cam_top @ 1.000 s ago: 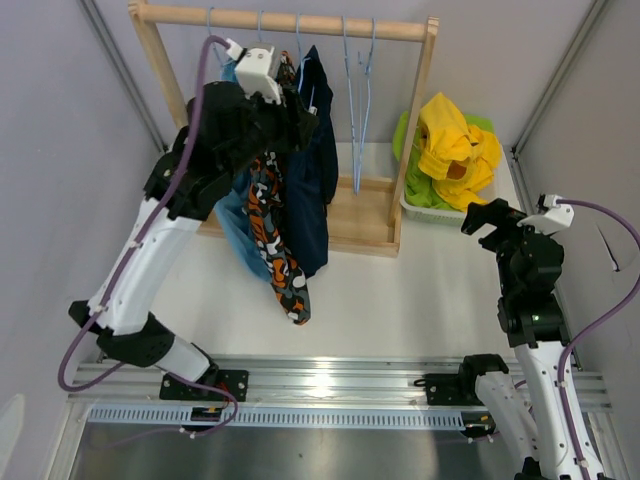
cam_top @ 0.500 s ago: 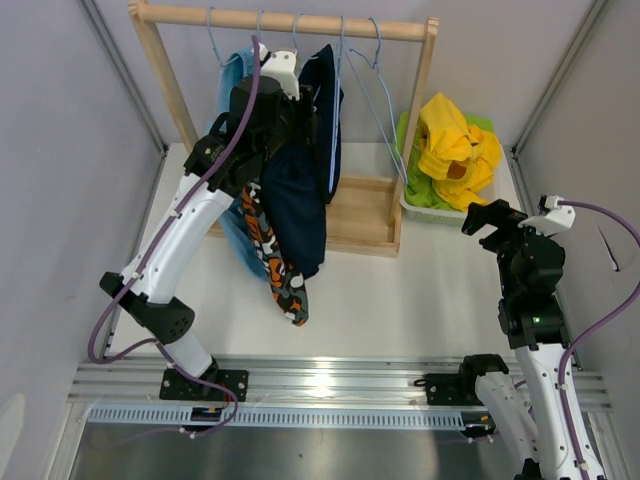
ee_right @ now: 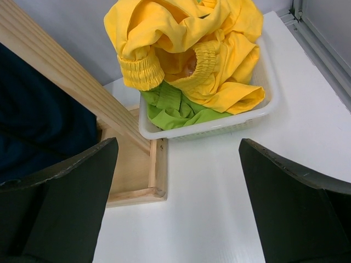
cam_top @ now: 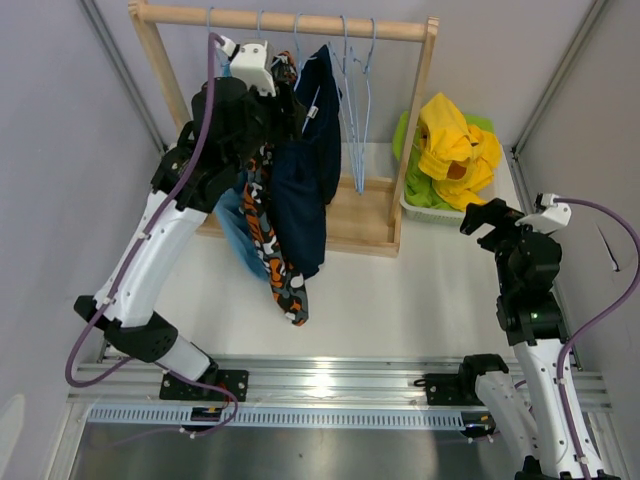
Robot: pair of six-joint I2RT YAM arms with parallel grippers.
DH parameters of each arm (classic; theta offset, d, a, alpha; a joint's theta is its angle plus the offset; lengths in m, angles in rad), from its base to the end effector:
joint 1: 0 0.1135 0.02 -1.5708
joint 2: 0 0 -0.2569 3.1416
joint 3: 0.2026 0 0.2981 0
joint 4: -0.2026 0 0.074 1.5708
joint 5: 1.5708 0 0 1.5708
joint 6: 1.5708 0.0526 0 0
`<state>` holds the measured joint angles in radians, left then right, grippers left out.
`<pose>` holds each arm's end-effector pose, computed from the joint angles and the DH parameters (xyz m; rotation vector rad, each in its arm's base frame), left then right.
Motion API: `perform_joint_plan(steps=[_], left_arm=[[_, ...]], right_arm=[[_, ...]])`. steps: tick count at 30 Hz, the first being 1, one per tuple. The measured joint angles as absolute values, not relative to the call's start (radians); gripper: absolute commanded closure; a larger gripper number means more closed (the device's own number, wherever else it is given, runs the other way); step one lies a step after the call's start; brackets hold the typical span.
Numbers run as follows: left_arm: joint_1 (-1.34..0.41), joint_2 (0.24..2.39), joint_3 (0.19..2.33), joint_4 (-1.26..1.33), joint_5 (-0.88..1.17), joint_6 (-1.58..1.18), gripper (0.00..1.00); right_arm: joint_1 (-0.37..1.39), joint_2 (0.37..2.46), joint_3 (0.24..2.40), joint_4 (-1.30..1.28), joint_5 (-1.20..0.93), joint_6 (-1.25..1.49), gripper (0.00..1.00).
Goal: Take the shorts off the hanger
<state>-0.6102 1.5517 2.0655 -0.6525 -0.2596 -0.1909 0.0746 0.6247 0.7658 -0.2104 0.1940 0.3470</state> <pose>0.3057 -0.1973 0.5488 0.1657 1.7110 -0.3742 0.2177 0.0061 0.3555 0.3690 1.5993 0.1636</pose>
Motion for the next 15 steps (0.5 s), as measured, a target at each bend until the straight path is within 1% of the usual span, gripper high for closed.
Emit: perform_joint_plan(steps=[7,15], left_arm=[[-0.606,1.525,2.059,-0.627,-0.26,-0.191,0.38],[-0.57,1.592,2.055,-0.606,-0.253,-0.191,0.39]], right_arm=[[0.075,0.63,0.762,-0.209,0.194,0.347,0.0],[0.075,0.629,0.761,-0.208,0.194,0.347,0.0]])
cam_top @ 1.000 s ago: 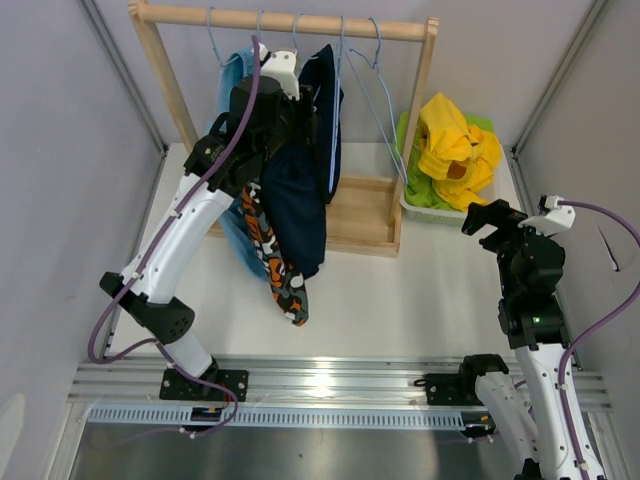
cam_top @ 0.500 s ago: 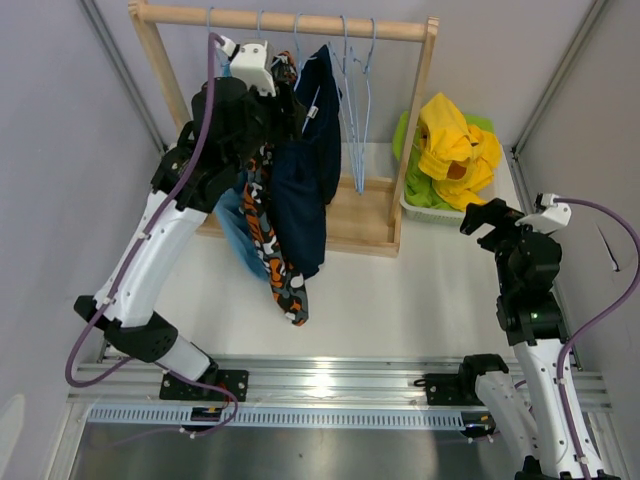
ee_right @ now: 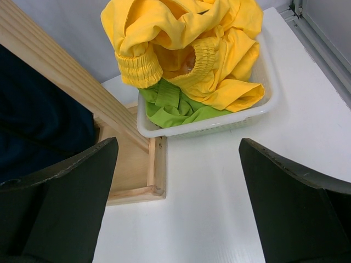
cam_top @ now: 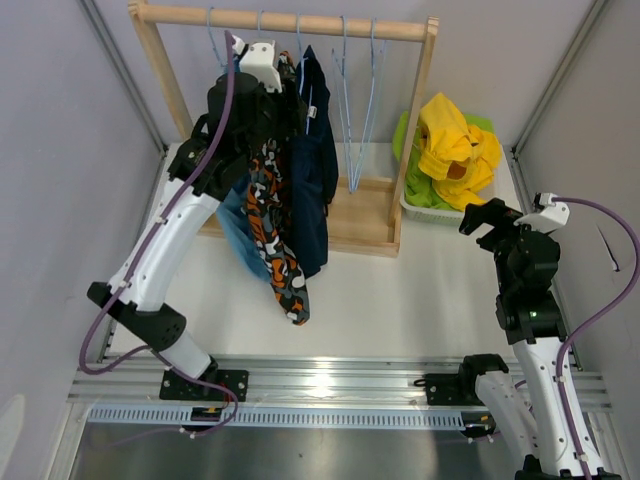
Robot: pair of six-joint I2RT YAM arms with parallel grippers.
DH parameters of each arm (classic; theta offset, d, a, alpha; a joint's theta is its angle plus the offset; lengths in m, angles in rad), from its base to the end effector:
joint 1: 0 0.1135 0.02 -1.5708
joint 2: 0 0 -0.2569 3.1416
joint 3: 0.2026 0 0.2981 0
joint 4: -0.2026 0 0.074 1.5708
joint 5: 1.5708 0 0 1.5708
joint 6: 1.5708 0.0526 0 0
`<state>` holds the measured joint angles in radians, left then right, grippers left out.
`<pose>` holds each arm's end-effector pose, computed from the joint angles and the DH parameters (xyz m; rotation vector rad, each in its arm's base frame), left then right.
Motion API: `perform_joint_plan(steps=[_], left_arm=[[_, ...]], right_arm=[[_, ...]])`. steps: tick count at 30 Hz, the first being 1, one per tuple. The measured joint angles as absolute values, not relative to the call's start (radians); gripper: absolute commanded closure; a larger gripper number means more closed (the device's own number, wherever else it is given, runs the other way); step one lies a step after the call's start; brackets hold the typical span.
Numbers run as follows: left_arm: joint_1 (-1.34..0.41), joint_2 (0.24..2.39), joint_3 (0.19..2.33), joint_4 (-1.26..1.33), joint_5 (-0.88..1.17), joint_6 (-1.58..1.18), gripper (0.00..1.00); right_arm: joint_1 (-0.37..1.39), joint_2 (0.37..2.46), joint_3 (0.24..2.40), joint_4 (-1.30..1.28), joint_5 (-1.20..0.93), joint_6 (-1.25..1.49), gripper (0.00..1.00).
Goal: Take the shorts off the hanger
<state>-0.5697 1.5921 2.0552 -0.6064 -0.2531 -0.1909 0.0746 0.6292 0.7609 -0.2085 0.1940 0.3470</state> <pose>0.3301 -0.1958 0.5366 0.1370 1.7163 -0.3480 0.2193 0.0062 0.3529 0.3695 1.6067 0.1619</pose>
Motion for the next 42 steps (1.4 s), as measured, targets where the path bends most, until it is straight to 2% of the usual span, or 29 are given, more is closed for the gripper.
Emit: perform_joint_plan(steps=[2,5,6,7,8,12,17,30,35,39,42], left_arm=[[-0.559,1.622,2.058,-0.605,-0.247,-0.191,0.41],[-0.546,1.697,2.098,-0.605,-0.228,-0.193,0.56],[-0.543,1.723,2.116,-0.606,-0.223,-0.195,0.78],[-0.541,1.751,2.136,-0.607,-0.217,-0.203,0.95],[-0.539,1.777,2.157,-0.611,-0.208,-0.202,1.0],[-0.537,1.831,2.214,-0.625,-0.207,-0.202,1.0],[-0.537,1.802,2.214,-0.664,-0.208,-0.196,1.0],[-0.537,1.526,2.354,-0.931,-0.167,-0.138,1.0],[-0.536,1.303,2.097,-0.933,-0.089,-0.138,1.0],[-0.536,1.084,1.802,-0.932,0.016,-0.139,1.0],[-0.536,0.978,1.669,-0.964,0.133,-0.149,1.0]], right_arm=[[0.075,0.629,0.76,-0.207,0.194,0.347,0.01],[0.075,0.63,0.756,-0.206,0.194,0.347,0.01],[0.075,0.63,0.755,-0.206,0.194,0.347,0.01],[0.075,0.63,0.755,-0.205,0.194,0.347,0.0],[0.075,0.63,0.754,-0.205,0.194,0.347,0.01],[0.075,0.632,0.754,-0.205,0.194,0.347,0.01],[0.075,0.636,0.754,-0.204,0.194,0.347,0.01],[0.075,0.625,0.754,-0.194,0.157,0.366,0.01],[0.075,0.594,0.754,-0.154,0.033,0.382,0.01],[0.083,0.602,0.769,-0.084,-0.234,0.389,0.0],[0.129,0.654,0.826,-0.052,-0.413,0.393,0.0]])
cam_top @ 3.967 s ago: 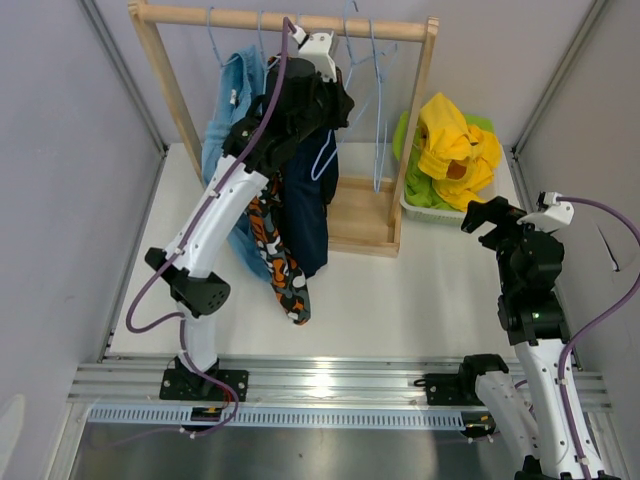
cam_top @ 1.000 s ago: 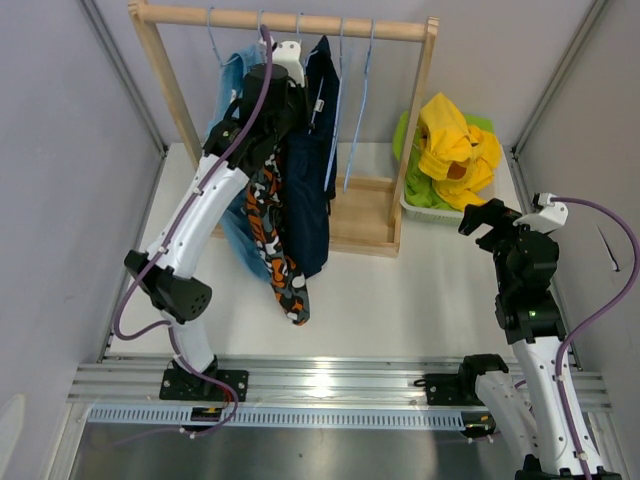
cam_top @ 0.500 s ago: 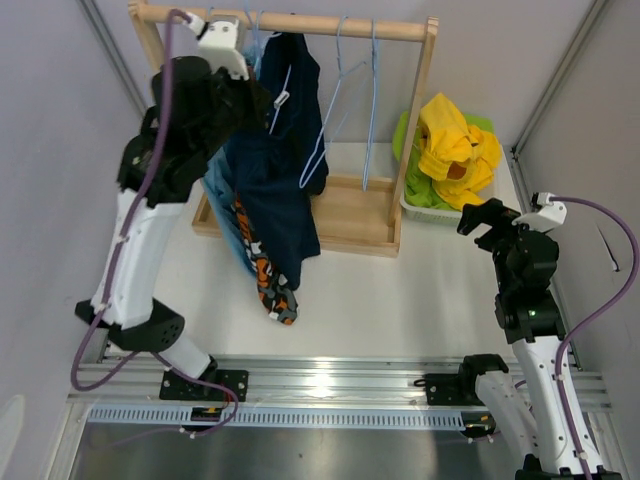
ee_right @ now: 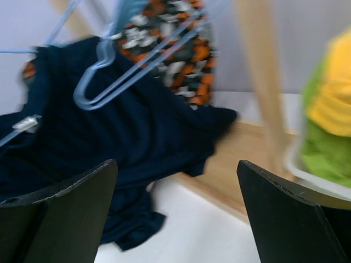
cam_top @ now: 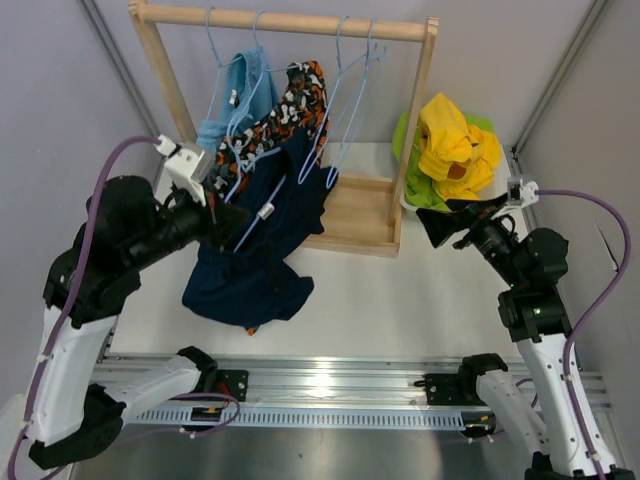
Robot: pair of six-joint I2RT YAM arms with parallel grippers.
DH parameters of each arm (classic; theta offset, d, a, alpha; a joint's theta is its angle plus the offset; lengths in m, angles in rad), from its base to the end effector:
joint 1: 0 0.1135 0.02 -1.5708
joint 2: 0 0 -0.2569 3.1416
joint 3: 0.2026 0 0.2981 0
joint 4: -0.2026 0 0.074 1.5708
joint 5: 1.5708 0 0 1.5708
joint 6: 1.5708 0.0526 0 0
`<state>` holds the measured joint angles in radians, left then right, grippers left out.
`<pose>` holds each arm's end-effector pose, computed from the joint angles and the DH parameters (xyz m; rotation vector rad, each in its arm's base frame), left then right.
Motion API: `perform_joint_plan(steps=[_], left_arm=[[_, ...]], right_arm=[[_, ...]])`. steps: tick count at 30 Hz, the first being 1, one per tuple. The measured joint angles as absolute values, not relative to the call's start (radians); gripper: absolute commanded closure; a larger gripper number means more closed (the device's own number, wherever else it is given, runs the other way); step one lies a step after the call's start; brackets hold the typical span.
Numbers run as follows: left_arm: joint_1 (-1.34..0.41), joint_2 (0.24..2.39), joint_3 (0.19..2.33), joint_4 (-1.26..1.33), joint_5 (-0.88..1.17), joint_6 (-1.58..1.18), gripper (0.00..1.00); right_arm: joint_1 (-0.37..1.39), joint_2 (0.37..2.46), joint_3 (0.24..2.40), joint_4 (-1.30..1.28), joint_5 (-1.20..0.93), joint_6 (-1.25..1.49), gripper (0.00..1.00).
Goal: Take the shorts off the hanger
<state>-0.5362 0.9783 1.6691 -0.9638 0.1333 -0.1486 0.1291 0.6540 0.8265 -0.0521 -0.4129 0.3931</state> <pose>0.1553 -0.1004 0.5249 0.4559 1.8281 -0.5975 0.2103 0.0486 0.3937 -0.1500 1.4945 0.7215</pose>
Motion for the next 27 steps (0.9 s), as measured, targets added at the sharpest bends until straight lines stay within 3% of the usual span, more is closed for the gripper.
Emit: perform_joint_plan(steps=[9,16,27], left_arm=[[-0.588,0.829,1.615,-1.027,0.392,-0.221,1.0],[-0.607,0.763,1.604,-1.004,0.538,-0.284,1.0],[-0.63,0.739,1.583,-0.963,0.664,-0.353,1.0]], right_arm=[[0.512,0.743,0.93,-0.086,-0.439,0.334,0.0],[0.797,0.84,1.003,-0.136,-0.243,0.244,0.0],[0.856,0.808,1.003,-0.16,-0.08,0.222,0.0]])
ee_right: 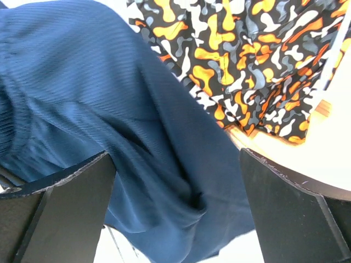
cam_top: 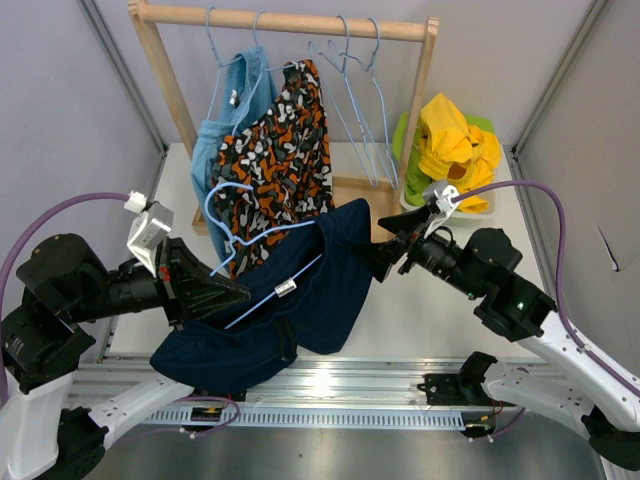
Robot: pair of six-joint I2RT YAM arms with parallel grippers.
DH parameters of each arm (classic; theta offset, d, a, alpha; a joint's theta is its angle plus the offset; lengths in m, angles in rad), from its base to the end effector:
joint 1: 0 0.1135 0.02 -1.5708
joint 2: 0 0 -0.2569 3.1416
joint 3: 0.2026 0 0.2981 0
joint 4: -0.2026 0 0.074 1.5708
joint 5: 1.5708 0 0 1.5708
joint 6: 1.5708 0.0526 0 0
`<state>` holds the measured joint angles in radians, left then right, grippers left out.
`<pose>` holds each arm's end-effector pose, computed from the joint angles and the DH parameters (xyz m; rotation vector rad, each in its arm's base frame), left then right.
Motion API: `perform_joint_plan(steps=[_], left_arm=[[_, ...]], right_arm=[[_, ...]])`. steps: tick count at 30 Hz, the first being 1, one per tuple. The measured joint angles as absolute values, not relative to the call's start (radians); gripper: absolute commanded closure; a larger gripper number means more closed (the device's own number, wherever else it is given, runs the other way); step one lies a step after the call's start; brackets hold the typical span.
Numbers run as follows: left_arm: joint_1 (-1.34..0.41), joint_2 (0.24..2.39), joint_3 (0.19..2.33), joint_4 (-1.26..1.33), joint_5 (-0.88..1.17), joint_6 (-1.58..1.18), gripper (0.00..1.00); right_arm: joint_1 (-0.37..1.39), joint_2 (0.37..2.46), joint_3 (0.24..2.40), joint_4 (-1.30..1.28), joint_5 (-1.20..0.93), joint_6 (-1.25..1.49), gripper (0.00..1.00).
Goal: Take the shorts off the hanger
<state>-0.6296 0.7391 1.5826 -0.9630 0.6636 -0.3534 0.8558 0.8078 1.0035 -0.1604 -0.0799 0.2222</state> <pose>0.0570 -0.0816 0.5308 0.7743 1.6674 -1.2701 0.1565 0.1867 0.4193 -0.5638 1.5063 0.9096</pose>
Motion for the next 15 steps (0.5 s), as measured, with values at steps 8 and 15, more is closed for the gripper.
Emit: perform_joint_plan(steps=[8,15], left_arm=[[-0.633,0.71,1.582,-0.899,0.756,-0.405,1.0],[-0.633,0.7,1.567,-0.841,0.818,-0.447,1.0]], right_arm=[[0.86,0.784,1.003,-0.157,-0.056,0.223,0.0],[0.865,0.813,0.997,-0.095,-0.08,0.222,1.0]])
